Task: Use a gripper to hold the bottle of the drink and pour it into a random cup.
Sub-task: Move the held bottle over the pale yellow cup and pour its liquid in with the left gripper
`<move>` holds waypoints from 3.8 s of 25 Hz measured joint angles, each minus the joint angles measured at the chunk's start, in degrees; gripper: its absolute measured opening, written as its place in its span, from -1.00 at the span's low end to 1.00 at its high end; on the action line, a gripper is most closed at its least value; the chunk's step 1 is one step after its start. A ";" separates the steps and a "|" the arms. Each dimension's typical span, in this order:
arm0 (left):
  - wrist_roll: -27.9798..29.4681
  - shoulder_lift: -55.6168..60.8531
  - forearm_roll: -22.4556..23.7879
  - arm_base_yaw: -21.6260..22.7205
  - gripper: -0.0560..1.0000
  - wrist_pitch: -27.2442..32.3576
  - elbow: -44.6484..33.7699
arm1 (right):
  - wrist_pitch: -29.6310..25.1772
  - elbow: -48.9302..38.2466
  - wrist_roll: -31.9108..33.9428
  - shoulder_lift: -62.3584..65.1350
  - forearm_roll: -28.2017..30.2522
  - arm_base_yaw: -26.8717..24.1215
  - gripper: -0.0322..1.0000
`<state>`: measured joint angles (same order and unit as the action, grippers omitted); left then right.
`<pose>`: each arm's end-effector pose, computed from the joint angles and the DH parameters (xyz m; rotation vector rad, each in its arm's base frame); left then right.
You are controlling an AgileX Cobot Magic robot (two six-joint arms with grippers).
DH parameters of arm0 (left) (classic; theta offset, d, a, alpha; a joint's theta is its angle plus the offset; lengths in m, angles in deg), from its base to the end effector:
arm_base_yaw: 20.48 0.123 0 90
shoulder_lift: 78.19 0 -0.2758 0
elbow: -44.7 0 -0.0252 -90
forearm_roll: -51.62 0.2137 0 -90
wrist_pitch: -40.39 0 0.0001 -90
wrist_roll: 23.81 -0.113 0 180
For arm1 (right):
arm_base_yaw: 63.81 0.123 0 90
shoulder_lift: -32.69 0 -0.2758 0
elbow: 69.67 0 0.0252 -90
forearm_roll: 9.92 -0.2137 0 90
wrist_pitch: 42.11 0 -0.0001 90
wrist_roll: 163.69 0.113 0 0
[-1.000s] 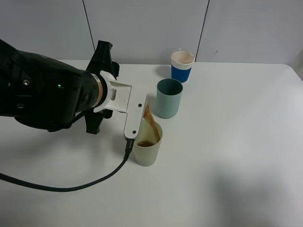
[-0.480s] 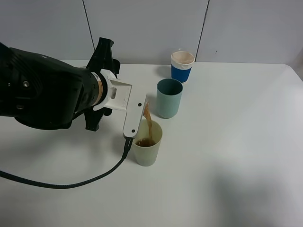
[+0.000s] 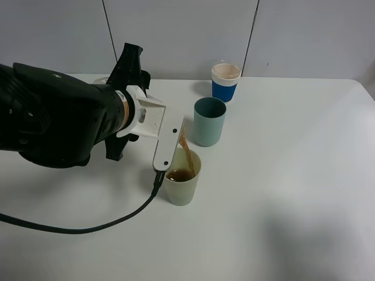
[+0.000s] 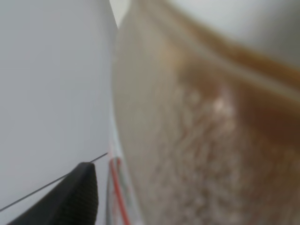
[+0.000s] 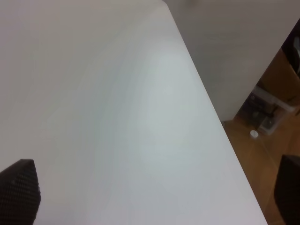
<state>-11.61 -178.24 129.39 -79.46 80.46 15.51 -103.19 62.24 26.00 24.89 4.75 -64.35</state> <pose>0.2088 -0.2091 0.2123 1.8725 1.4104 0.8450 -0.0118 -0.0250 0.2525 0.1940 2.0118 -0.2050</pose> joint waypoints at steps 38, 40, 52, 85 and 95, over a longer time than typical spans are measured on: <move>0.19 0.00 4.28 -0.37 0.13 4.51 0.00 | 0.00 0.00 0.00 0.00 0.00 0.00 1.00; 0.19 0.00 4.31 -0.37 0.13 4.51 0.00 | 0.00 0.00 0.00 0.00 0.00 0.00 1.00; 0.19 0.00 4.87 -3.10 0.13 7.72 0.00 | 0.00 0.00 0.00 0.00 0.00 0.00 1.00; 1.68 0.05 7.29 -8.36 0.13 15.98 0.00 | 0.00 0.00 0.00 0.00 0.00 0.00 1.00; 1.73 0.05 7.68 -10.70 0.13 16.95 0.00 | 0.00 0.00 0.00 0.00 0.00 0.00 1.00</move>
<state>-9.88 -178.19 137.07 -90.16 97.41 15.51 -103.19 62.24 26.00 24.89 4.75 -64.35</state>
